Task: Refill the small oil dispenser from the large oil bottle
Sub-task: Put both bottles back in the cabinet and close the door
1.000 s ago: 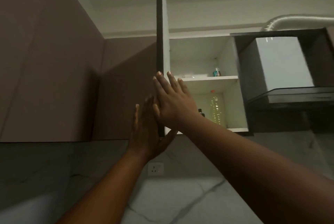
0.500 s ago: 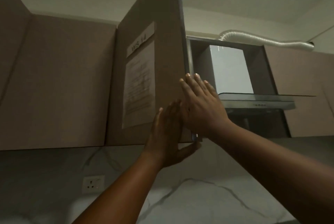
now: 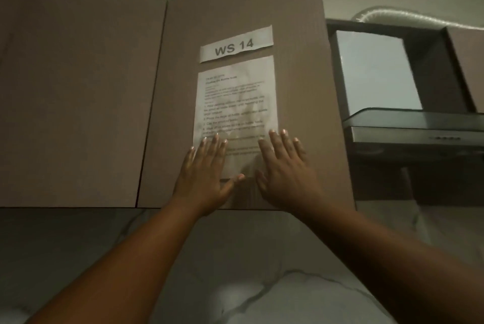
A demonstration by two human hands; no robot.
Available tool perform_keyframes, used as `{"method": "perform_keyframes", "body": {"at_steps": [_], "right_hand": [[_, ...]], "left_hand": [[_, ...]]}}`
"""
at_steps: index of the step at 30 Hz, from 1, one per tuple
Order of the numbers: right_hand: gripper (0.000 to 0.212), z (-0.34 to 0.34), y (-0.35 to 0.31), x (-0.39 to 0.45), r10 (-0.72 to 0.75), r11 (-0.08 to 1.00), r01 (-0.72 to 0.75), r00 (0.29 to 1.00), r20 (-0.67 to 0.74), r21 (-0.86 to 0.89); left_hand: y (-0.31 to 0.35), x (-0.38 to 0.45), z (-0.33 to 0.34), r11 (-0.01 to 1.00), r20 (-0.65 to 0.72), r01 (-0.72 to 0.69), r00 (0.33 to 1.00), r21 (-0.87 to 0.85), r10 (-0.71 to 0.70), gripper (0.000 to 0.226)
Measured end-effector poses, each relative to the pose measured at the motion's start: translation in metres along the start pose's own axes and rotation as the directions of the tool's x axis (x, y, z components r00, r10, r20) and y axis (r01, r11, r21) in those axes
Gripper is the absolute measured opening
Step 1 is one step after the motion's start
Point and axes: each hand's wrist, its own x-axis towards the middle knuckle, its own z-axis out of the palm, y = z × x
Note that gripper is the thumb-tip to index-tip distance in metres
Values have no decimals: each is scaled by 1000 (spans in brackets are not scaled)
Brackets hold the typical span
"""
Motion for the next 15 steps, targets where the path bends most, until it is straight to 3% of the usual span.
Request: {"method": "perform_keyframes", "body": {"at_steps": [4,10,15], "right_hand": [[69,46,-23,36,32,999,-32,999,-27,-6],[71,86,-34,64,128,987,-139,984,-121,-86],[70,116,-17,72,132,988,-141,984,-121,-67]], "left_hand": [[-30,21,29,999,56,47,997,-3,-47,99],[-45,40,72,984,-80,4,997,-179,-19,88],[-45,50,94,989,-145,-14,989,-148,-8,89]]}}
